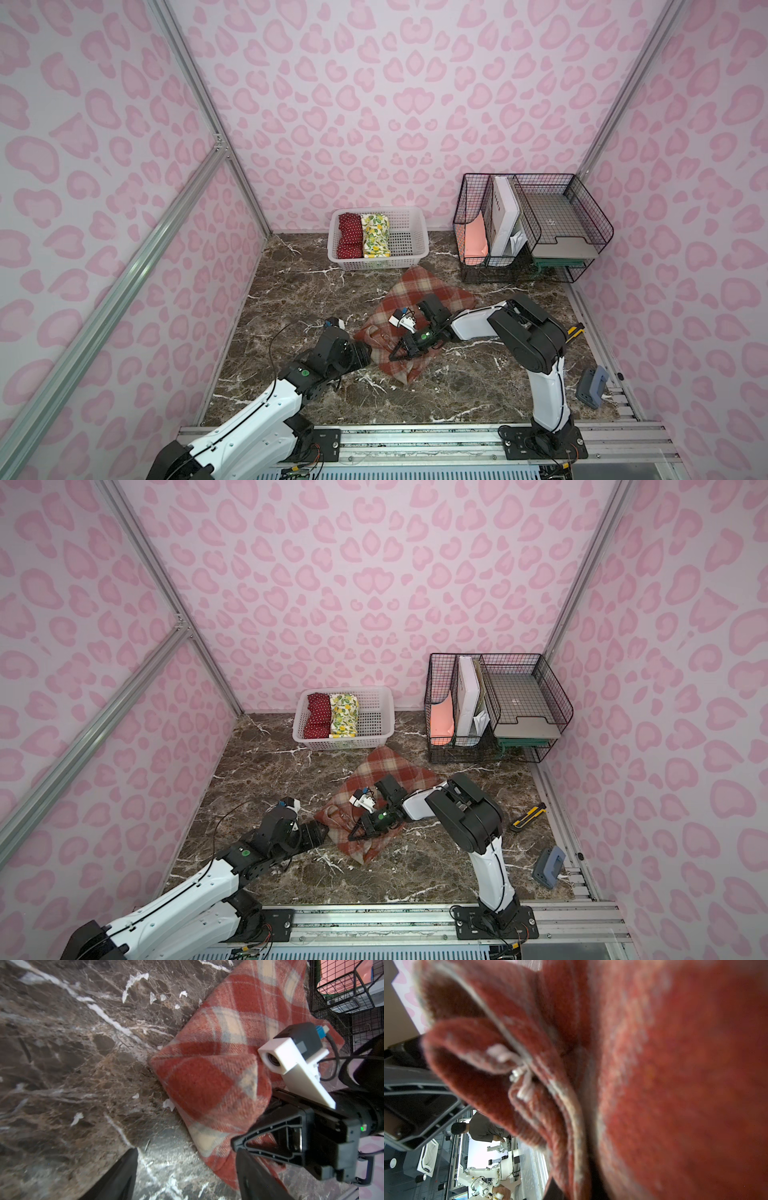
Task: Roll up the skirts
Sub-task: Roll the skirt at the center of the board.
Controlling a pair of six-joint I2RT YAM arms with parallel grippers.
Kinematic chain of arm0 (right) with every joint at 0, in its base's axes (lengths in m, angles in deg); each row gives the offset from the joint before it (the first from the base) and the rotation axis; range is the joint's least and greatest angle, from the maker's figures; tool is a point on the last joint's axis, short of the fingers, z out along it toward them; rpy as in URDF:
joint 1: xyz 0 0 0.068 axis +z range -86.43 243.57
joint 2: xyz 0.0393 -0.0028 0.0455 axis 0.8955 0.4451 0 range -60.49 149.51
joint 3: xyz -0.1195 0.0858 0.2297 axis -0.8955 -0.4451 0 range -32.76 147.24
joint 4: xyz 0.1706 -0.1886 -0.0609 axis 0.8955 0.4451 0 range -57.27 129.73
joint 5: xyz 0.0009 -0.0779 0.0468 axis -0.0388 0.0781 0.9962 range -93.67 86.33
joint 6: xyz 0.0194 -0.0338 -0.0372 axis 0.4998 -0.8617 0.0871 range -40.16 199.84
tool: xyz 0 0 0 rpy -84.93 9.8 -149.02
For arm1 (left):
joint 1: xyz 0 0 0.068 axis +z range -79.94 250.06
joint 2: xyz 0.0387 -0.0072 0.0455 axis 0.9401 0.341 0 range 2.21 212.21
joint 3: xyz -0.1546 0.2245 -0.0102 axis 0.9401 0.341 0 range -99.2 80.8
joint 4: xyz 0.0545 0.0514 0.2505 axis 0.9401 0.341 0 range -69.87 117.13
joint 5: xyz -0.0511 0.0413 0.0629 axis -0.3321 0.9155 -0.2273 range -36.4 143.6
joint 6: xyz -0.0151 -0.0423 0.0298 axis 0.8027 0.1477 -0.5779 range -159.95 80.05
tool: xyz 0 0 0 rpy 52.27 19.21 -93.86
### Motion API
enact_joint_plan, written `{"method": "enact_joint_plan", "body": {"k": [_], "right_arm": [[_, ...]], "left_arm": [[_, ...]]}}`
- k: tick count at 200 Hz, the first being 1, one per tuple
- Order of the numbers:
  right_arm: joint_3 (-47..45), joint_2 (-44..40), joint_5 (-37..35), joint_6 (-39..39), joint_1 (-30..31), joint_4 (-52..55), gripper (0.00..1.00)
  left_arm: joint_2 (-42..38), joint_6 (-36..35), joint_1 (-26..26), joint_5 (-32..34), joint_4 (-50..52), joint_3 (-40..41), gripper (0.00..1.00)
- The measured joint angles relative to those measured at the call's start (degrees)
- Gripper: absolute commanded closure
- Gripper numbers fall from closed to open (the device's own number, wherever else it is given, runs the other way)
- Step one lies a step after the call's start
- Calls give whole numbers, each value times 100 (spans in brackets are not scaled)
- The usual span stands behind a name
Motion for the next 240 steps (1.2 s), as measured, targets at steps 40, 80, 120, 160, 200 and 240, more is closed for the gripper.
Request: {"method": "enact_joint_plan", "body": {"k": [40,80,120,160,200,240], "right_arm": [[-2,72,144,2,-46,-74,100],[7,109,284,2,-109,-109,100],[17,160,428,4,-146,-136,100],[-107,133,474,9,-199,-334,98],[-302,-7,315,24,-269,-505,79],[-494,-247,-22,2,-271,-470,73]], "left_arm": [[693,39,-26,153,-669,205,22],[1058,85,-37,323,-1508,328,20],[1388,83,-79,297,-2162,367,20],[1943,-28,-101,304,-2673,275,26],[2479,-136,-96,278,-2973,17,48],[2765,-188,-90,105,-2905,-190,74]]}}
